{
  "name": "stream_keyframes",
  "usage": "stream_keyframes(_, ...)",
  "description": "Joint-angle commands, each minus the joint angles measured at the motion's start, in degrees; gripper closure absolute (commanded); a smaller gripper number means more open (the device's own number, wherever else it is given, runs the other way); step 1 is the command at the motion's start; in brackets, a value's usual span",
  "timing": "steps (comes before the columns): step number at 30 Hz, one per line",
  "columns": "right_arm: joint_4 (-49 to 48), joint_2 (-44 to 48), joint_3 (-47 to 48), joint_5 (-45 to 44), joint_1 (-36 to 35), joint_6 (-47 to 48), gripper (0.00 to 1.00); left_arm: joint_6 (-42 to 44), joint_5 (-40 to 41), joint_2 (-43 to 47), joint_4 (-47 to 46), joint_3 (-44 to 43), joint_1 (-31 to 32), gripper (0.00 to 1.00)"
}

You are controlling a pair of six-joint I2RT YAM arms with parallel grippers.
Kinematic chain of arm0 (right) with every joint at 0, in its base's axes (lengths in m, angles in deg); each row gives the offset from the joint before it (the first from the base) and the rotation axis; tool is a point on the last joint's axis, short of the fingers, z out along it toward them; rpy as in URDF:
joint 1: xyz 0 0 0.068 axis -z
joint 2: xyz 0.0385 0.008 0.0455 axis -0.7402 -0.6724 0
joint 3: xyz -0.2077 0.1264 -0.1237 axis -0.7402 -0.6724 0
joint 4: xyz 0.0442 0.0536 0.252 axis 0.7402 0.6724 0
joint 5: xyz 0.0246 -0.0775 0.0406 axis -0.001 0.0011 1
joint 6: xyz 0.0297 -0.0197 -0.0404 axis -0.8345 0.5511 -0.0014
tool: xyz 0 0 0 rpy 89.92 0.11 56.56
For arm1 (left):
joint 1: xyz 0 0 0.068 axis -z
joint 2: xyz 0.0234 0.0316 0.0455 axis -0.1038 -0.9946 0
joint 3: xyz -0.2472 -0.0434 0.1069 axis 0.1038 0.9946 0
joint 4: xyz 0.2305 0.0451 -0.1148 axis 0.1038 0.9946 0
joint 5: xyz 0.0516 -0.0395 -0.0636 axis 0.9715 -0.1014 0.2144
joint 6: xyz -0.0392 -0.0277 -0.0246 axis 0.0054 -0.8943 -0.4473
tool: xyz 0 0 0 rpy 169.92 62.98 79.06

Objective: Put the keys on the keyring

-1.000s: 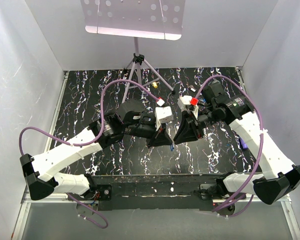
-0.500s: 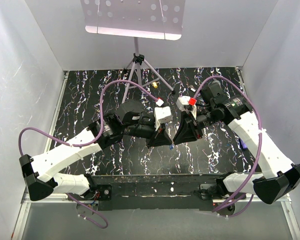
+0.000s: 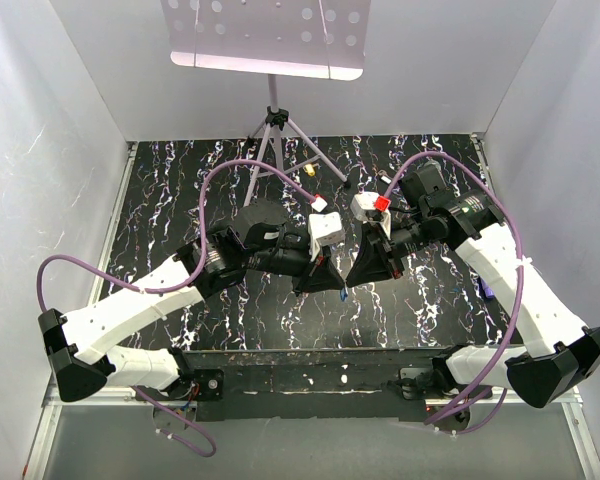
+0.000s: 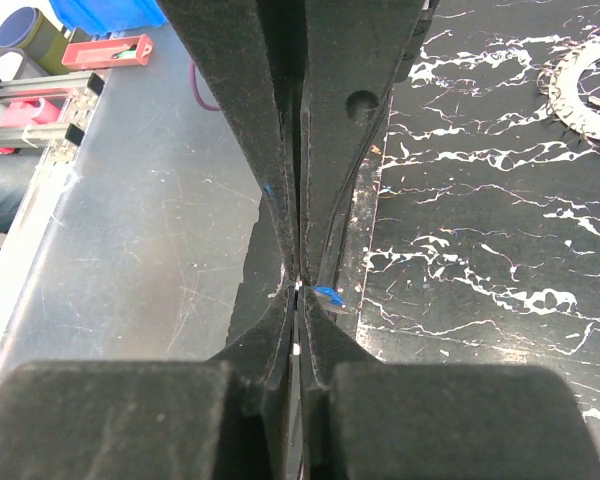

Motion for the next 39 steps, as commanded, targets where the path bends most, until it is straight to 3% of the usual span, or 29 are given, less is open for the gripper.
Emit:
stream_keyframes(1,-1.0,-0.1,0.3,0.4,-0.5,-0.6,0.98,0.0,0.3,1.7,-1.2,0.3,0.1,1.0)
stream_keyframes(7,-0.5,0.1,0.8,1.0,-0.5,-0.1,0.99,-0.1,2.2,2.4,-1.0,0.7,0.1,0.97)
stream_keyframes(11,-0.1,1.0,0.0,0.4,-0.4,0.5,0.99,-0.6,5.5,7.0,-1.3,3.3,-0.2,0.7)
stream_keyframes(17,4.4,1.2,1.0,2.0,-0.3,7.0,0.99,0.9,10.3,24.1,-7.8,14.7,-0.5,0.19)
stream_keyframes(19,8.4,0.6,2.1,3.7,-0.3,11.9,0.99,1.4,11.4,29.0,-9.9,19.4,-0.6,0.09)
stream_keyframes(25,23.5,-3.5,6.6,7.3,0.0,31.6,0.99,1.5,16.0,35.7,-11.9,25.5,-0.6,0.02)
stream_keyframes(30,23.5,-5.4,7.9,4.7,0.8,33.6,0.99,3.6,20.1,37.8,-12.6,28.8,-0.6,0.02)
stream_keyframes(35,12.9,-2.2,-0.2,-6.5,5.3,13.6,0.99,3.6,28.2,40.9,-10.5,32.1,-0.6,0.02)
stream_keyframes(39,12.5,-0.2,-7.2,-14.9,15.4,7.8,0.99,3.3,32.3,43.1,-10.9,35.1,-0.6,0.02)
